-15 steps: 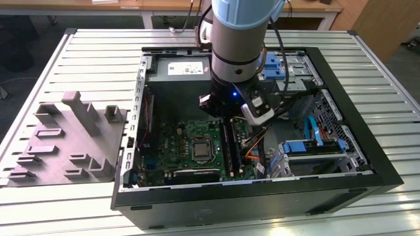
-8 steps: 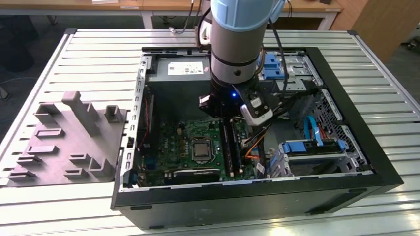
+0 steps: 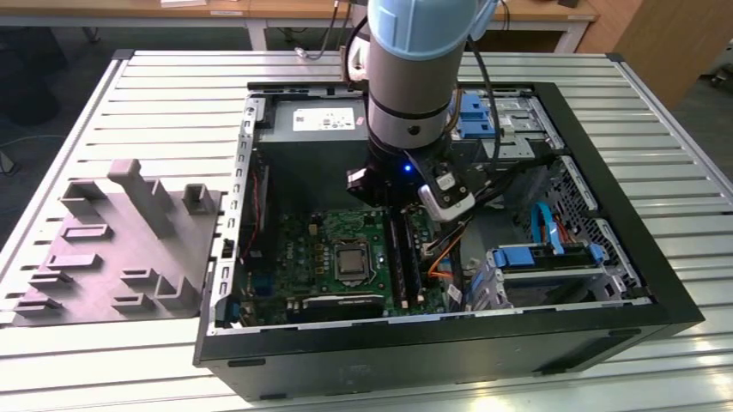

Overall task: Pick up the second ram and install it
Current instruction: 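Press down the second ram until it locks into place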

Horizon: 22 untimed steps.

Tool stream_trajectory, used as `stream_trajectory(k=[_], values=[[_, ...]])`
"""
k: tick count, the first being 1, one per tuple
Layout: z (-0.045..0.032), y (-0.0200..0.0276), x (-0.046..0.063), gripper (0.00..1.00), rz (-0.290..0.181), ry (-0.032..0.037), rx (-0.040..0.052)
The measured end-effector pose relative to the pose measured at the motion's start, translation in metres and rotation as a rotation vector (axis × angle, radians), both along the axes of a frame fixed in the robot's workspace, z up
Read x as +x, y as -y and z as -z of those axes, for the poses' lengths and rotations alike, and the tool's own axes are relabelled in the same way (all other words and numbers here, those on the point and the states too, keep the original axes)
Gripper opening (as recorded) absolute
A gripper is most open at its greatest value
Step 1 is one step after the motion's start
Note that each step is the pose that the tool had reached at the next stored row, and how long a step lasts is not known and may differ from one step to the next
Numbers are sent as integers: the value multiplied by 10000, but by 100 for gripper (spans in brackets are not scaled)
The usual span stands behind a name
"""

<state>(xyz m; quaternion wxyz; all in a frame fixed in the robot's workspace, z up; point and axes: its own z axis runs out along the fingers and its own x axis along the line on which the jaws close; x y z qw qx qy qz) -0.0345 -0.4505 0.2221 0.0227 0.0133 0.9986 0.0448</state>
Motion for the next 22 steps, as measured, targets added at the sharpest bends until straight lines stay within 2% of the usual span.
stream_trajectory(k=[13,20,22], values=[[35,0,0,11,-1,3,-2],[35,0,0,11,0,5,1],[12,-2,1,11,0,9,13]])
